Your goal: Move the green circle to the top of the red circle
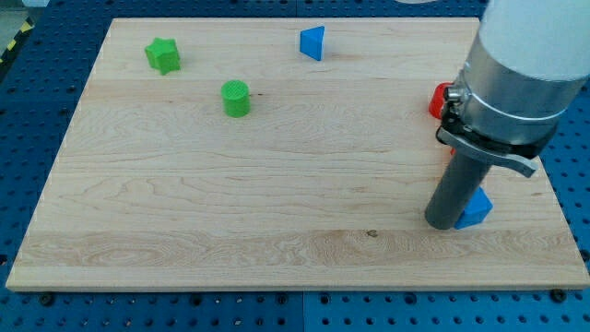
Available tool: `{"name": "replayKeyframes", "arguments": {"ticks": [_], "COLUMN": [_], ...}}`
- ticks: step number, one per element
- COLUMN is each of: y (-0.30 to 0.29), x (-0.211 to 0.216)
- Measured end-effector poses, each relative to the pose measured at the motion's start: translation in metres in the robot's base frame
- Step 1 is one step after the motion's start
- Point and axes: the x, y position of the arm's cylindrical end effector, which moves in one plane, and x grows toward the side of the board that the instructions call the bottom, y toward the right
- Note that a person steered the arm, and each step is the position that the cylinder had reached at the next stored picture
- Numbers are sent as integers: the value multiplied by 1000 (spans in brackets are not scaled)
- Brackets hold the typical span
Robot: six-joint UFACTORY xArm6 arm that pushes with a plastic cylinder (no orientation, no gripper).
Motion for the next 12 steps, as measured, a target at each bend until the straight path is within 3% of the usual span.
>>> {"name": "replayKeyframes", "arguments": {"ticks": [1,2,4,5,7,10,12], "y": [0,-68,-267,-337,-320,-242,-225], "x": [0,-6,-99,-141,-162,-172,-208]}}
